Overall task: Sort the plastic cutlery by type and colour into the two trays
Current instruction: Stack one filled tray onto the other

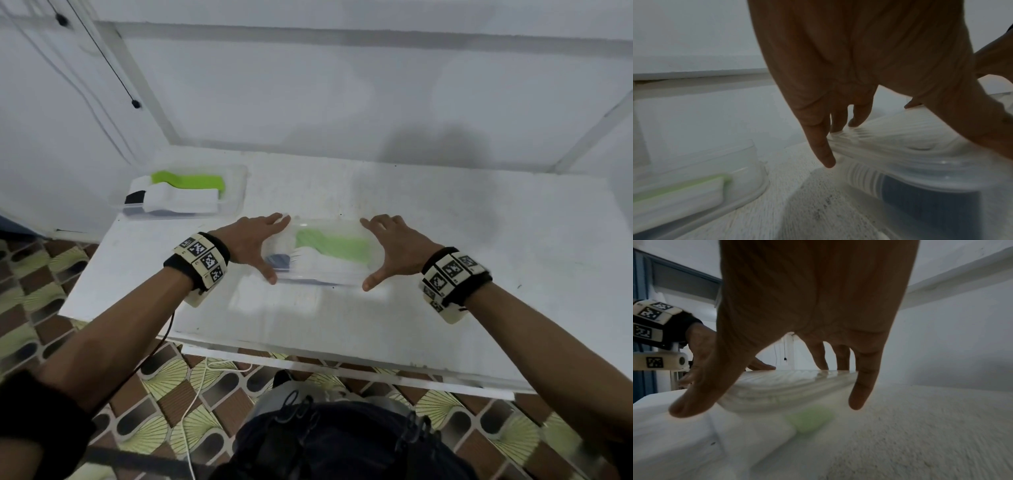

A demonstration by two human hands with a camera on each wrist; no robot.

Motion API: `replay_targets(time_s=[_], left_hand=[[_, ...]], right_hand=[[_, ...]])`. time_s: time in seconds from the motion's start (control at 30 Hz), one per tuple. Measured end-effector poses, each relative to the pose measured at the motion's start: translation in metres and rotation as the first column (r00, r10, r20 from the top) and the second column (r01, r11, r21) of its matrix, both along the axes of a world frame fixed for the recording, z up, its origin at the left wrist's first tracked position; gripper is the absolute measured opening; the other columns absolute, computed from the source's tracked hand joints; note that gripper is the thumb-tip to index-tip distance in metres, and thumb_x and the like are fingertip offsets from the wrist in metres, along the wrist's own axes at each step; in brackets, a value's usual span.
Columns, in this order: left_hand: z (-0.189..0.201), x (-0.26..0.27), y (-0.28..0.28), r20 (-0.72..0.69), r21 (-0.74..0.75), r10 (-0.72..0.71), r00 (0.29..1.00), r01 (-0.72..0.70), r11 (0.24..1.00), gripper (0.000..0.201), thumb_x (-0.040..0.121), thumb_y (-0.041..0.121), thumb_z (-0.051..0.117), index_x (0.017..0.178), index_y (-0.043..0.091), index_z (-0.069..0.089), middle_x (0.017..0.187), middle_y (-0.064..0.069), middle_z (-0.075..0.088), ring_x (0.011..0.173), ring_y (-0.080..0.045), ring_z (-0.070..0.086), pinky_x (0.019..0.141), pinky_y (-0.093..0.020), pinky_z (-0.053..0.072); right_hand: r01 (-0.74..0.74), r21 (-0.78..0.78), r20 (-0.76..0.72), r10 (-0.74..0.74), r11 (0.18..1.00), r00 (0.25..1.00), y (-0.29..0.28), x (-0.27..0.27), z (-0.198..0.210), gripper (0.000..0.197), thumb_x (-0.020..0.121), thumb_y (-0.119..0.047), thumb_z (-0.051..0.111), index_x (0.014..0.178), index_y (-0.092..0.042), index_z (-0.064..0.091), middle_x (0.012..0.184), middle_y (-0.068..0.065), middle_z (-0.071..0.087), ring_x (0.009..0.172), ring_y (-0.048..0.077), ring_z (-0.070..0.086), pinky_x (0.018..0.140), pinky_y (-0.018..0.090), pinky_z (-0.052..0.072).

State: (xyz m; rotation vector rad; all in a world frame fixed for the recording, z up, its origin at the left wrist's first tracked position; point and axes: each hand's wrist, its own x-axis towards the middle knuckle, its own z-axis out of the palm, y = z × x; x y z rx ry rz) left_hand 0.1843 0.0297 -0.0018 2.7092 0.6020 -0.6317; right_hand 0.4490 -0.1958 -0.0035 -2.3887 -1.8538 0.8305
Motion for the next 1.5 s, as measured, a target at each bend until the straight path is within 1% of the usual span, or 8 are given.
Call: replay_targets(time_s=[0.4, 0.63, 0.8, 1.1, 1.2, 1.3, 1.4, 1.5], left_hand=[[-0.001, -0.006, 0.003, 0.034, -0.075, 0.009, 0.999, -0.007, 0.997, 0.145, 0.058, 0.064, 0.09, 0.162, 0.03, -0.006, 0.171, 0.006, 0.006, 0.151, -0.02, 0.027, 0.119, -0.032, 0.023], [0.0, -0.052, 0.07, 0.299, -0.128, 0.2, 0.933, -0.168, 0.977, 0.106, 0.081, 0.081, 0.054, 0.162, 0.039, 0.0, 0.168, 0.014, 0.015, 0.153, -0.011, 0.022, 0.124, -0.038, 0.023], [0.011, -0.106, 0.174, 0.378, -0.019, 0.226, 0.898, -0.237, 0.971, 0.089, 0.096, 0.048, 0.063, 0.163, 0.028, 0.007, 0.166, 0.0, 0.028, 0.151, -0.021, 0.03, 0.121, -0.039, 0.03], [-0.004, -0.197, 0.302, 0.187, -0.178, 0.408, 0.894, -0.377, 0.909, 0.142, 0.058, 0.062, 0.091, 0.162, 0.034, -0.002, 0.169, 0.012, 0.008, 0.154, -0.011, 0.011, 0.125, -0.034, 0.011], [-0.02, -0.211, 0.32, 0.175, -0.307, 0.416, 0.893, -0.351, 0.884, 0.149, 0.053, 0.063, 0.094, 0.16, 0.041, -0.006, 0.164, 0.024, 0.002, 0.151, -0.002, 0.01, 0.126, -0.037, 0.013], [-0.03, -0.217, 0.334, 0.114, -0.547, 0.571, 0.813, -0.428, 0.719, 0.131, 0.062, 0.069, 0.084, 0.161, 0.04, 0.003, 0.157, 0.023, 0.02, 0.144, -0.001, 0.025, 0.121, -0.031, 0.02], [-0.045, -0.218, 0.351, 0.044, -0.816, 0.834, 0.55, -0.462, 0.347, 0.079, 0.086, 0.057, 0.064, 0.154, 0.027, 0.039, 0.138, 0.016, 0.057, 0.127, -0.002, 0.052, 0.112, -0.037, 0.042], [-0.049, -0.21, 0.365, 0.174, -0.706, 0.758, 0.628, -0.458, 0.541, 0.036, 0.105, 0.01, 0.048, 0.137, 0.024, 0.057, 0.122, 0.003, 0.064, 0.109, -0.01, 0.059, 0.087, -0.026, 0.052]], right_hand=[[-0.02, -0.043, 0.065, 0.023, 0.999, 0.998, 0.001, -0.015, 0.011, 0.151, 0.047, -0.089, 0.075, 0.159, -0.03, -0.008, 0.148, 0.009, 0.041, 0.131, 0.03, 0.039, 0.102, 0.051, 0.046], [-0.091, 0.119, -0.034, 0.096, 0.989, 0.995, 0.116, -0.054, 0.034, 0.111, 0.081, -0.073, 0.065, 0.161, -0.029, 0.0, 0.151, 0.007, 0.045, 0.131, 0.028, 0.046, 0.11, 0.044, 0.039], [-0.03, 0.175, -0.186, 0.063, 0.984, 0.981, 0.236, -0.117, 0.02, 0.123, 0.074, -0.064, 0.079, 0.161, -0.029, 0.0, 0.159, 0.009, 0.03, 0.144, 0.026, 0.035, 0.117, 0.042, 0.031], [-0.104, 0.026, -0.013, 0.104, 0.994, 0.994, 0.347, -0.175, -0.005, 0.16, 0.048, -0.063, 0.094, 0.155, -0.04, -0.023, 0.168, 0.004, -0.009, 0.15, 0.036, 0.017, 0.112, 0.06, 0.035], [-0.094, 0.026, -0.008, 0.094, 0.995, 0.995, 0.357, -0.179, -0.011, 0.159, 0.049, -0.057, 0.095, 0.154, -0.042, -0.024, 0.162, 0.007, 0.013, 0.136, 0.041, 0.032, 0.105, 0.058, 0.042], [-0.037, 0.089, -0.077, 0.044, 0.995, 0.996, 0.357, -0.175, -0.01, 0.158, 0.05, -0.047, 0.097, 0.154, -0.042, -0.023, 0.146, 0.01, 0.036, 0.119, 0.037, 0.045, 0.101, 0.055, 0.044], [0.011, 0.123, -0.133, 0.006, 0.992, 0.991, 0.352, -0.171, -0.005, 0.155, 0.051, -0.039, 0.097, 0.155, -0.043, -0.018, 0.146, 0.005, 0.039, 0.119, 0.029, 0.043, 0.103, 0.048, 0.044], [0.028, 0.127, -0.159, -0.008, 0.992, 0.987, 0.35, -0.171, 0.0, 0.152, 0.054, -0.036, 0.097, 0.155, -0.044, -0.016, 0.145, 0.001, 0.037, 0.118, 0.024, 0.041, 0.1, 0.041, 0.043]])
